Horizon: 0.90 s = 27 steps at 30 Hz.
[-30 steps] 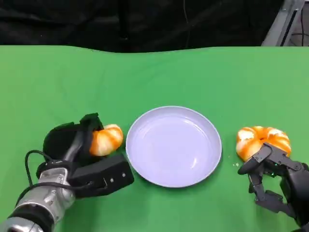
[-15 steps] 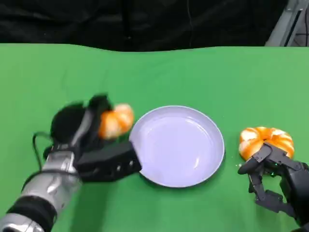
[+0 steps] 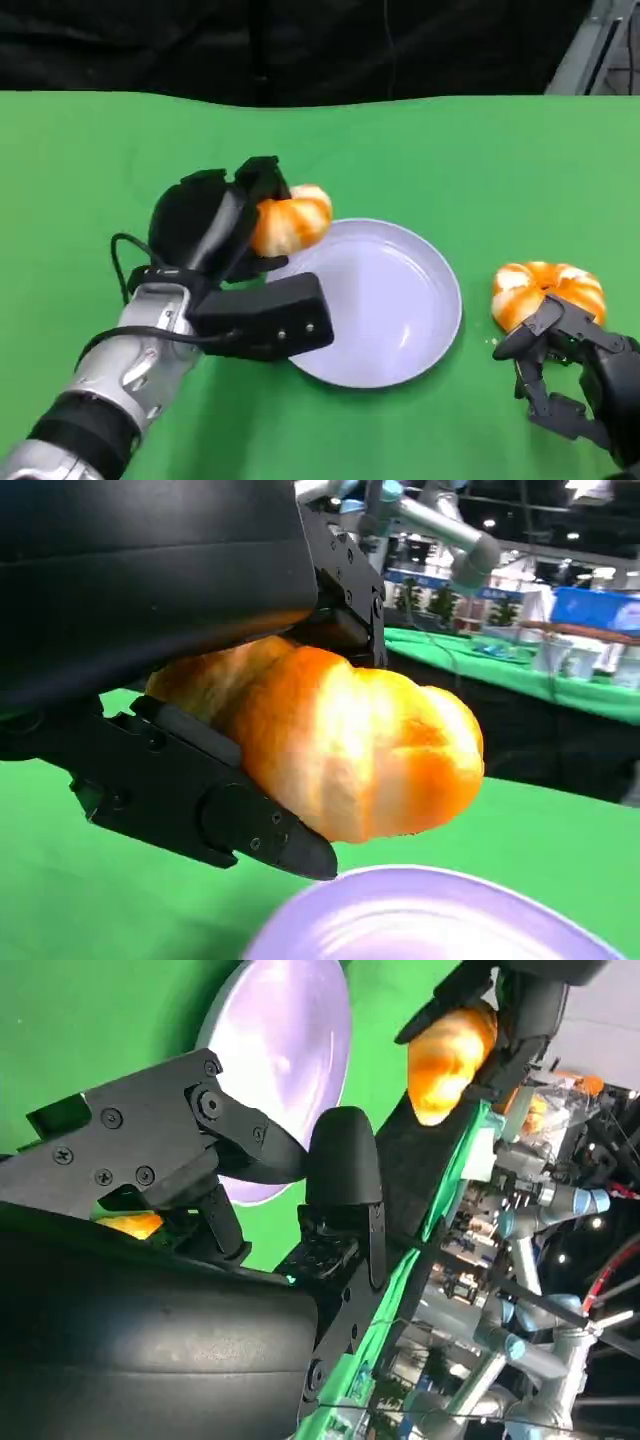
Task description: Grasp the bread from the table and place it into the plate.
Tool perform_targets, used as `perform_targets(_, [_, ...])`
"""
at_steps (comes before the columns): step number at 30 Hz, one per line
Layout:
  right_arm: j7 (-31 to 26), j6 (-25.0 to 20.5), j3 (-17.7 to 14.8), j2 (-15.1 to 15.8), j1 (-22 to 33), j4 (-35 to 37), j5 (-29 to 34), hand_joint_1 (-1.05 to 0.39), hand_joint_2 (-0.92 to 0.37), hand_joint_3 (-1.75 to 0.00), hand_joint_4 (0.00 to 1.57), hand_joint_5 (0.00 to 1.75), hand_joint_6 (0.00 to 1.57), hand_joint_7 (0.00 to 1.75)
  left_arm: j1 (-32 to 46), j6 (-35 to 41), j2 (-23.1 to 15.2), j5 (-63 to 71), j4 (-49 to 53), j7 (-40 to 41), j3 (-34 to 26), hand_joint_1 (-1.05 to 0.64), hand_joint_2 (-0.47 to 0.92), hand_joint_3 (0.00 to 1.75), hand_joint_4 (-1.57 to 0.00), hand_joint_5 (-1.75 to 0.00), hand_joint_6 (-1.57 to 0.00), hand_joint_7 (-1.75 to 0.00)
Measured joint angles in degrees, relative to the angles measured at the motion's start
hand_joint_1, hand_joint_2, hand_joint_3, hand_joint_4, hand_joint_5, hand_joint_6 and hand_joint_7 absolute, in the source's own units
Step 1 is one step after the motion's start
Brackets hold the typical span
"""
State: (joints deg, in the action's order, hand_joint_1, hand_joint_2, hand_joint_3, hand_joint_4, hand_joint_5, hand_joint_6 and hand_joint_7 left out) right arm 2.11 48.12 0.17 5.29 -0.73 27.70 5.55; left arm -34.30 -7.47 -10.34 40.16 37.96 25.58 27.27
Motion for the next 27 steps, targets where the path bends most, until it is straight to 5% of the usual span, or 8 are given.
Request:
perform_targets(25, [-0.06, -0.01, 0.01, -0.09, 0.05, -0.32, 0.17, -0.17, -0.66, -0.95, 0.77, 1.75, 0.70, 1.53, 1.91, 0.59, 2.59, 1.21, -3.86, -3.23, 0.84, -0.02, 0.90, 0.20, -0.76, -1.75, -0.59, -1.75])
perform_targets(27, [-0.10, -0.01, 0.01, -0.09, 0.06, -0.31, 0.30, -0.17, -0.66, -0.95, 0.77, 1.75, 0.70, 1.53, 1.90, -0.07, 2.89, 1.49, -2.73, -3.22, 1.40, -0.03, 0.90, 0.20, -0.77, -1.75, -0.72, -1.49])
